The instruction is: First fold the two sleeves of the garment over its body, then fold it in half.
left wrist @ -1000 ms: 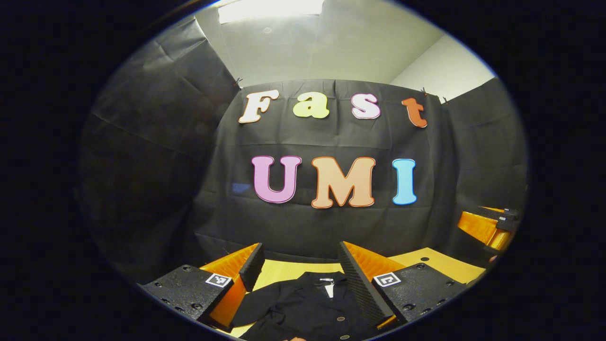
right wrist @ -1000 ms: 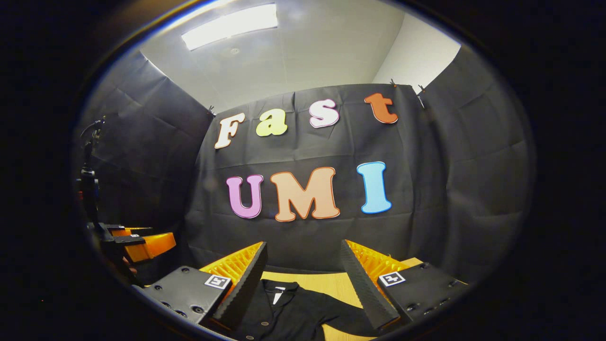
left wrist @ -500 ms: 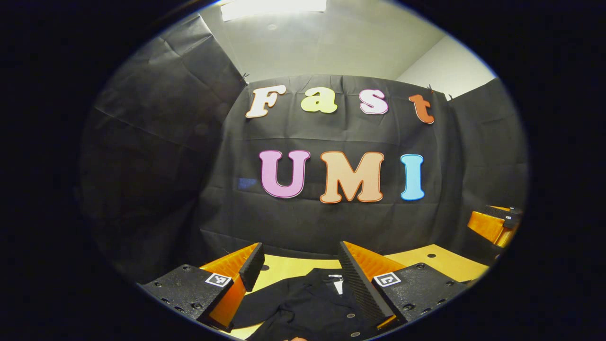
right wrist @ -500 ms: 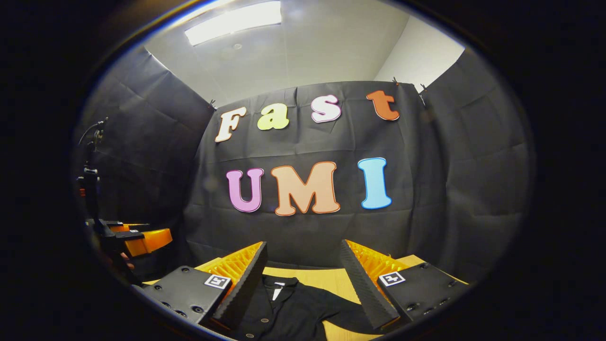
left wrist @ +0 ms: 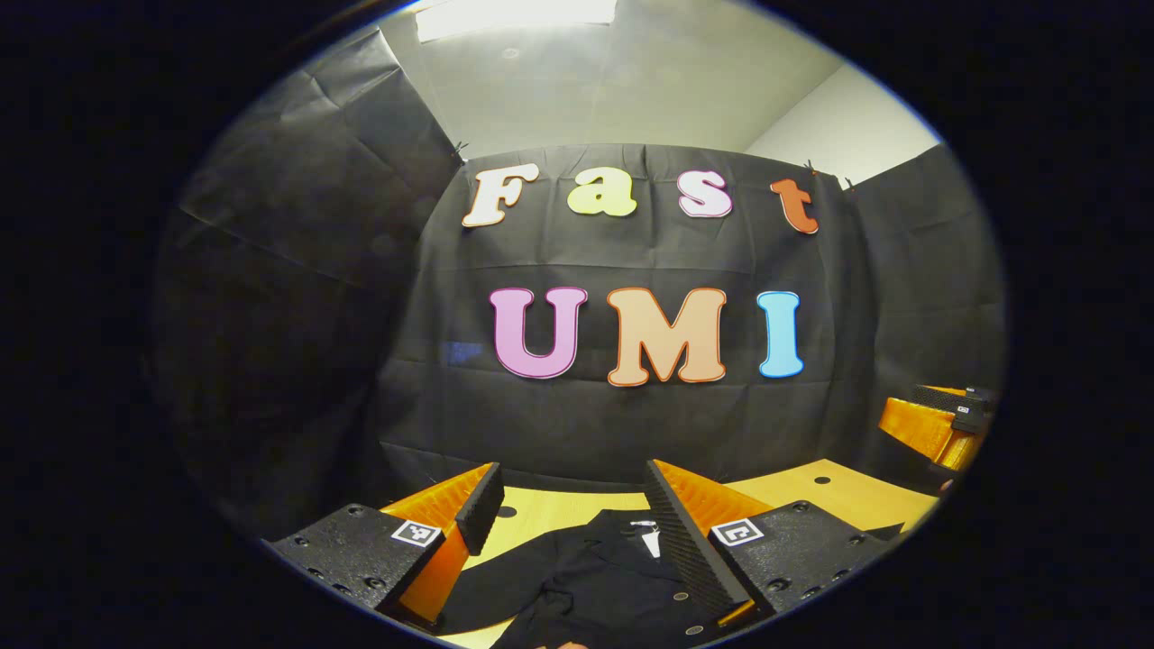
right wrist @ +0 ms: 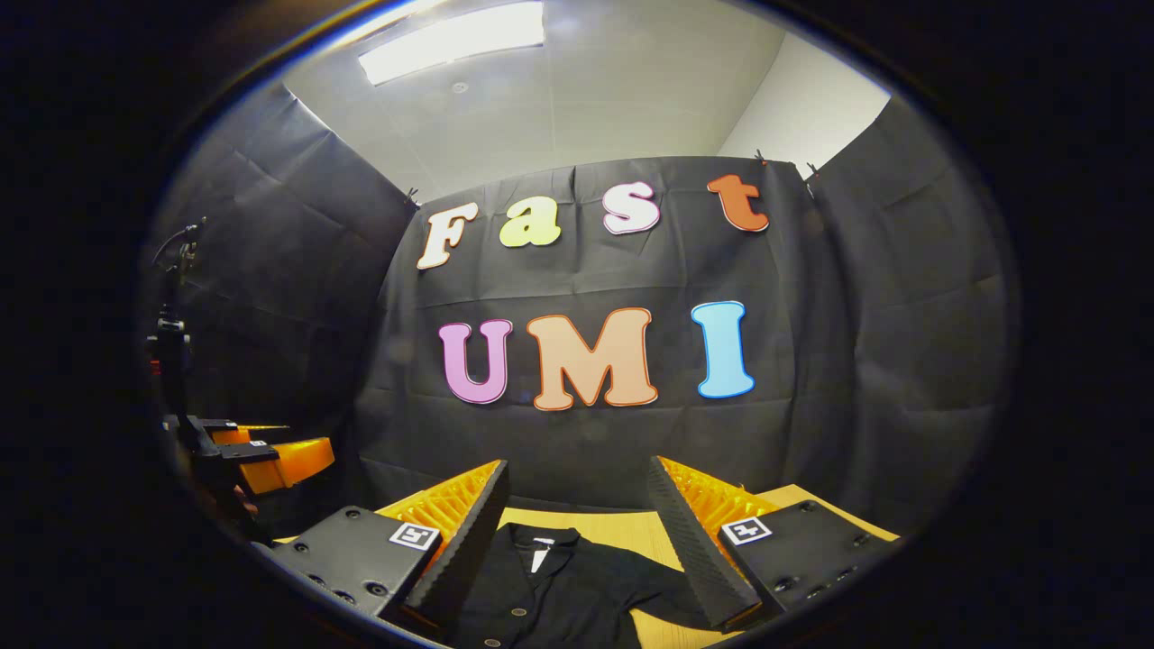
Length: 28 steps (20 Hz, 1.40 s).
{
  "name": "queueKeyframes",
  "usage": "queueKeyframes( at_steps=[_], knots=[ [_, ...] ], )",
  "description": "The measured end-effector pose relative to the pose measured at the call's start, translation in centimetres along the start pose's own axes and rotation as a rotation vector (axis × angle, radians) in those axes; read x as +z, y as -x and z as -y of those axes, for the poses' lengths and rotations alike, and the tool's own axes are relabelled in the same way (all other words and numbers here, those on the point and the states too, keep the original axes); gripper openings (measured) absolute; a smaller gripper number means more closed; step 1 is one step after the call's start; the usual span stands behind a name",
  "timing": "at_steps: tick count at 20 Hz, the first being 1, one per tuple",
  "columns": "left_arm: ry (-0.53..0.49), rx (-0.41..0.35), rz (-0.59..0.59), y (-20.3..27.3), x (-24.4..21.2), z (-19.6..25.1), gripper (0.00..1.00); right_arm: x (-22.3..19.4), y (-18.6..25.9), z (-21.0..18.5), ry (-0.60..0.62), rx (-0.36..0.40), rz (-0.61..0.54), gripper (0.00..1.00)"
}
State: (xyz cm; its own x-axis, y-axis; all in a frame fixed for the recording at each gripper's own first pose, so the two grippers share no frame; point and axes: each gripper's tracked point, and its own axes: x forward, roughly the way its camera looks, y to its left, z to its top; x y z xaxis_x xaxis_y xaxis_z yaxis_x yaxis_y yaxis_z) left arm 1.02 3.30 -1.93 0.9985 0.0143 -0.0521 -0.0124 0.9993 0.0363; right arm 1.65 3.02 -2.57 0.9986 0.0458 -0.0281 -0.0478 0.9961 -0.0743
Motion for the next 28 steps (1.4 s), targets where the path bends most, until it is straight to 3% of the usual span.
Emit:
queueKeyframes(
  at_steps=[9,15,28],
  knots=[
    [0.005,0.005,0.006,-0.4,0.1,0.2,0.92,-0.1,-0.4,0.7,-0.004,0.003,-0.011,0.94],
    [0.005,0.023,0.003,-0.5,0.1,0.9,0.92,0.1,-1.3,3.4,0.014,-0.002,-0.008,0.94],
    [-0.023,0.049,-0.024,-0.8,-0.7,4.0,0.92,-5.2,-2.9,18.2,0.109,-0.178,-0.166,0.97]
  ],
)
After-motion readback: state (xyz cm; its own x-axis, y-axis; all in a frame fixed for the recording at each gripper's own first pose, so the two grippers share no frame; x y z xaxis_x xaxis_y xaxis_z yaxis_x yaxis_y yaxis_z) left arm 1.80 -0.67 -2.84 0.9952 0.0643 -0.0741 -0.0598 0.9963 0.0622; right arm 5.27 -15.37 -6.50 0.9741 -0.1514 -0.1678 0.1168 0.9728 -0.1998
